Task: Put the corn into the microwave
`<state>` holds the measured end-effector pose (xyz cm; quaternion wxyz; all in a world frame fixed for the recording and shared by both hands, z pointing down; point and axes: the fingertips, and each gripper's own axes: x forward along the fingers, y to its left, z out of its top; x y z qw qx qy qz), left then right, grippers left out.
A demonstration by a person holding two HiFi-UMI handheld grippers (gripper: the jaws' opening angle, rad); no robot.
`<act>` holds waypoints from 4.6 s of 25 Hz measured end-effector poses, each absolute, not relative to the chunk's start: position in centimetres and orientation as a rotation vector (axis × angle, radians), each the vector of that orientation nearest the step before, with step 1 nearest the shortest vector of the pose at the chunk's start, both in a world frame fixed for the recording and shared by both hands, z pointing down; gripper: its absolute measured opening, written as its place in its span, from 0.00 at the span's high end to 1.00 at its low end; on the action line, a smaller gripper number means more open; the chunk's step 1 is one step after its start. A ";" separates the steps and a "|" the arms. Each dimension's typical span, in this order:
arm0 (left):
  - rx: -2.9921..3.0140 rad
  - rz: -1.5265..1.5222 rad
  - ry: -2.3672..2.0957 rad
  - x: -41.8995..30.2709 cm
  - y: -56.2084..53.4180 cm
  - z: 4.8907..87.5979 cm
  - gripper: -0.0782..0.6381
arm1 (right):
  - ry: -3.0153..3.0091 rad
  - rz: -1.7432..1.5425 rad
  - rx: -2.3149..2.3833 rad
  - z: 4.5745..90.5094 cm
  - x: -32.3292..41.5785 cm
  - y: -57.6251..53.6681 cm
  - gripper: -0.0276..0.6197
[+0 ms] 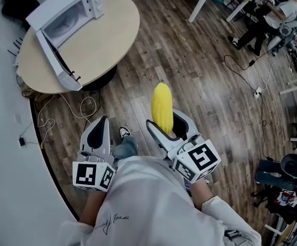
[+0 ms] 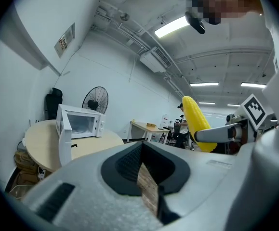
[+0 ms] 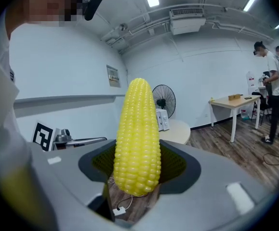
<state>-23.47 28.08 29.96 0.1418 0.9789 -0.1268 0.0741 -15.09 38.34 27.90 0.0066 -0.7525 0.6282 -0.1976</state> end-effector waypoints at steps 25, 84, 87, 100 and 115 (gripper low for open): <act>2.776 0.062 -0.513 -19.6 13.8 29.0 0.91 | 2.147 -0.575 -2.266 27.8 -10.3 23.1 0.56; 2.608 0.050 -1.233 0.2 -6.7 29.5 0.91 | 2.727 -0.589 -1.605 31.7 11.8 -5.1 0.56; 2.614 0.077 -1.244 0.0 -7.4 29.7 0.91 | 2.737 -0.589 -1.598 31.9 11.5 -6.1 0.56; 2.568 0.151 -1.253 -1.7 -10.8 31.3 0.91 | 2.764 -0.634 -1.580 34.1 9.5 -10.8 0.56; 2.505 0.136 -1.241 -2.4 -12.5 31.8 0.91 | 2.745 -0.773 -1.591 37.2 9.7 -14.2 0.56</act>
